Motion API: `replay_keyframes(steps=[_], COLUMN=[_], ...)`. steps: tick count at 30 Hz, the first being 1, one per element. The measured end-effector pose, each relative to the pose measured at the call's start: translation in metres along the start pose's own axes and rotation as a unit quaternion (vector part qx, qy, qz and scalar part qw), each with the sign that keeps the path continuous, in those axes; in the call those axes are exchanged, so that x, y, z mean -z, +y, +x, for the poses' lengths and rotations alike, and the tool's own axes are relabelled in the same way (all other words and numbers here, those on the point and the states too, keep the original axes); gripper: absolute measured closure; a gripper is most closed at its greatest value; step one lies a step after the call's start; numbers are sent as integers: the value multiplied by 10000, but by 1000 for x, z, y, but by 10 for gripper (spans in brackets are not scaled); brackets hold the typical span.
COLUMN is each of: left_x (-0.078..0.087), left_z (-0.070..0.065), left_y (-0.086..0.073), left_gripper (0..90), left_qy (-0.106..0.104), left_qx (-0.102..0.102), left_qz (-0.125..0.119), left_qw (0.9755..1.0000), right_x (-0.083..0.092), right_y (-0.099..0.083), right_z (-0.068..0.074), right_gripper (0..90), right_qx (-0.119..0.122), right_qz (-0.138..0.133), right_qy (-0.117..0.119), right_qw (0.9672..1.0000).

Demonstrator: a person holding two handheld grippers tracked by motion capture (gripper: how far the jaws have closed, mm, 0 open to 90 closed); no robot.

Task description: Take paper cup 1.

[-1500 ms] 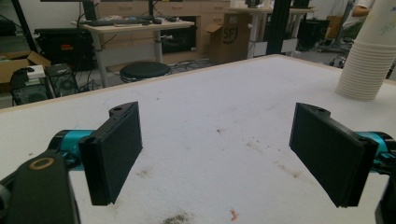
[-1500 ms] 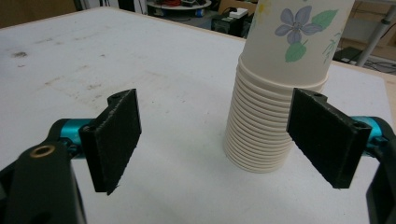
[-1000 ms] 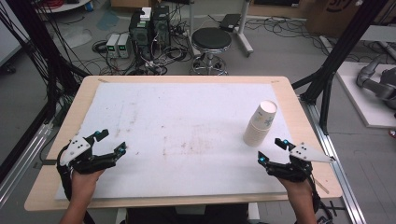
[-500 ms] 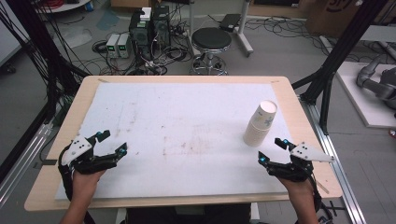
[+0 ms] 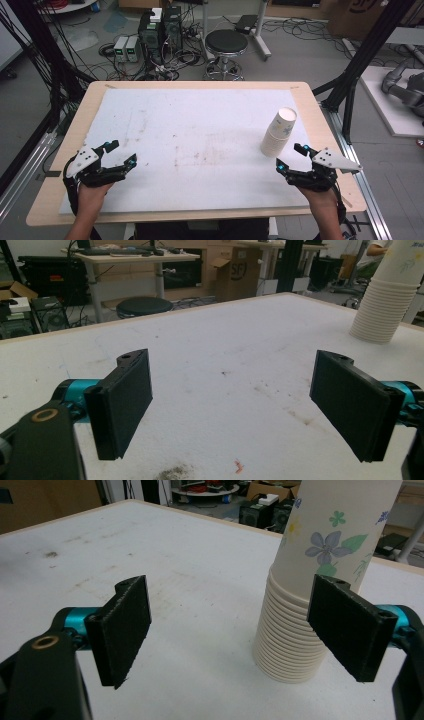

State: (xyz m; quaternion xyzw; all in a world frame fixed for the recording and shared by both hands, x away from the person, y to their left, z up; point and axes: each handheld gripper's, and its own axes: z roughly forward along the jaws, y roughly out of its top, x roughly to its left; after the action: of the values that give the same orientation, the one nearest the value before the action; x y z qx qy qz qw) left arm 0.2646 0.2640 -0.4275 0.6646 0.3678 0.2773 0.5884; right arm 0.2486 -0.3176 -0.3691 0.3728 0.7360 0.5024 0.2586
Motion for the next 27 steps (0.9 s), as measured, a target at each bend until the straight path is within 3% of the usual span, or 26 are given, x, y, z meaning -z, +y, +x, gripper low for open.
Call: replay_keyframes(steps=[12, 27], left_x=[-1, -4], left_z=[0, 0], left_y=[-1, -3], left_gripper=[170, 170], left_qy=[-20, -81], left_qx=[-8, 5], left_qz=[26, 64], left_qw=[10000, 9999], right_x=[-1, -28], right_y=[26, 61], right_z=[-9, -40], right_gripper=[181, 181], right_qx=[-48, -169], right_qz=[-35, 492], right_qy=[-162, -624], right_qw=[9999, 9967])
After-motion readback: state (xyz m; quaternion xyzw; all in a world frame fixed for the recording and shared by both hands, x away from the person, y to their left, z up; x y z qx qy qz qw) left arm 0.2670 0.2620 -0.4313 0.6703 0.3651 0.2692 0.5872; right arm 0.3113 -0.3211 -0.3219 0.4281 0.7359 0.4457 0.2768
